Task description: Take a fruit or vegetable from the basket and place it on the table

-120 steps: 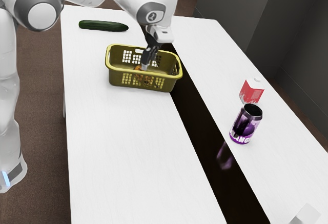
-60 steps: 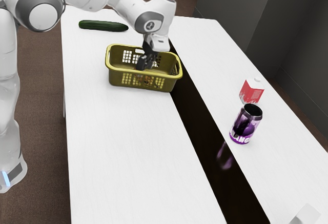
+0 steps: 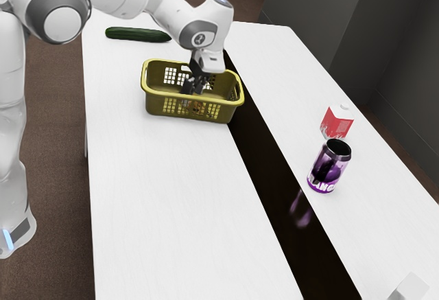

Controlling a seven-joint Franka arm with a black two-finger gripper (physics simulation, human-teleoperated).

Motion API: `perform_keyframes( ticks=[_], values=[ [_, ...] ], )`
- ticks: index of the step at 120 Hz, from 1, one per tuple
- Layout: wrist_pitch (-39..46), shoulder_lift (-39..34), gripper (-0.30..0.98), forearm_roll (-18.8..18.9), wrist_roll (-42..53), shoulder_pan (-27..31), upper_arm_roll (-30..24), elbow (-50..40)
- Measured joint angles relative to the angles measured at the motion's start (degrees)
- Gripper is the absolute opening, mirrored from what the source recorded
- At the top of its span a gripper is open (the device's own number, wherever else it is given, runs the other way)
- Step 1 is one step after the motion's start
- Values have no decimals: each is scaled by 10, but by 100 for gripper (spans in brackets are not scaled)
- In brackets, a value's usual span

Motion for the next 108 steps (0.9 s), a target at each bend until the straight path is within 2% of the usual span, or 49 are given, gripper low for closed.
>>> perform_keyframes(
  ticks=[55,69,91,108],
  values=[
    [11,9,67,-1,6,4,0,-7],
    [12,9,53,-1,5,5,0,-8],
    [13,9,23,-1,4,5,0,-8],
    [13,9,14,-1,4,5,0,-8]
  ],
)
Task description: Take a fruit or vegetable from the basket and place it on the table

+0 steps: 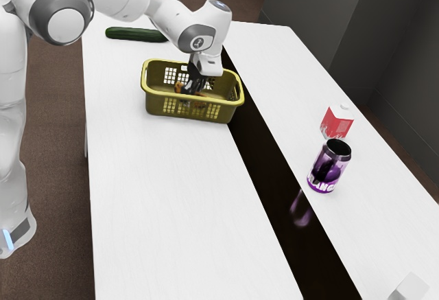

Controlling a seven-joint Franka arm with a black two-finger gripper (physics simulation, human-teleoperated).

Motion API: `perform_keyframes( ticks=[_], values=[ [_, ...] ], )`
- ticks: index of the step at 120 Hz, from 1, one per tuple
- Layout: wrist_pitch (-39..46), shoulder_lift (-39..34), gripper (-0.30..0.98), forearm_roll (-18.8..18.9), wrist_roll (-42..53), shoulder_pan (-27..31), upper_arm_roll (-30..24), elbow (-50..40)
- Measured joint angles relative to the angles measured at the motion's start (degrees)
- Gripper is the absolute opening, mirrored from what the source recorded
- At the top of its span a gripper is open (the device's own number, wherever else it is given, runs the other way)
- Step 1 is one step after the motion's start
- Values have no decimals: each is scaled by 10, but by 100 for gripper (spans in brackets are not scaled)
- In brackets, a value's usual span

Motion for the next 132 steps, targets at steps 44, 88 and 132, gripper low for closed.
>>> perform_keyframes(
  ticks=[44,88,132],
  values=[
    [-32,-25,13,1,-3,1,-8,62],
    [-119,-54,13,-10,-12,47,-139,155],
    [-127,-45,13,-7,-49,66,-303,166]
  ],
)
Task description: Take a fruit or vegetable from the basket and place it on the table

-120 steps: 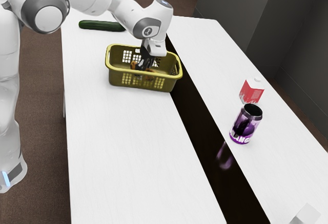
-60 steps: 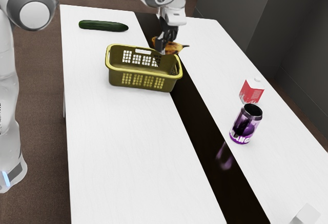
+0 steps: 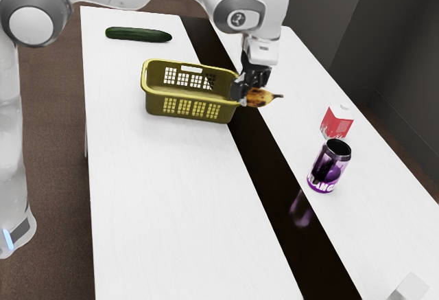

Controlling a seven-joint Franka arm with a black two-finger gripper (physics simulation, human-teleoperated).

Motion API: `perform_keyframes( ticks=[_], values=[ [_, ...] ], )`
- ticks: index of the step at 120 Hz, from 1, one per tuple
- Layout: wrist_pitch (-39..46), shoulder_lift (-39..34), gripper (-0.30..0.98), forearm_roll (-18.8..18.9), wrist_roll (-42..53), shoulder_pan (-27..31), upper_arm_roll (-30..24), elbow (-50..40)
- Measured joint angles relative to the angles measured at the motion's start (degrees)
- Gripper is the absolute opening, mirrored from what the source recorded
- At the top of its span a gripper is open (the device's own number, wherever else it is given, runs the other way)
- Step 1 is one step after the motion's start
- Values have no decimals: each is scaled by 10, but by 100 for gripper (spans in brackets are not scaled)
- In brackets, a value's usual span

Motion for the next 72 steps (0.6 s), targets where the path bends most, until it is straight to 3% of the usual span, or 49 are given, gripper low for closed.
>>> perform_keyframes(
  ticks=[26,41,55,72],
  values=[
    [9,7,13,1,-21,-108,-12,0],
    [12,11,13,0,-29,-133,-13,1],
    [15,17,44,-1,-35,-106,-12,1],
    [18,18,60,-1,-41,-57,-12,1]
  ],
)
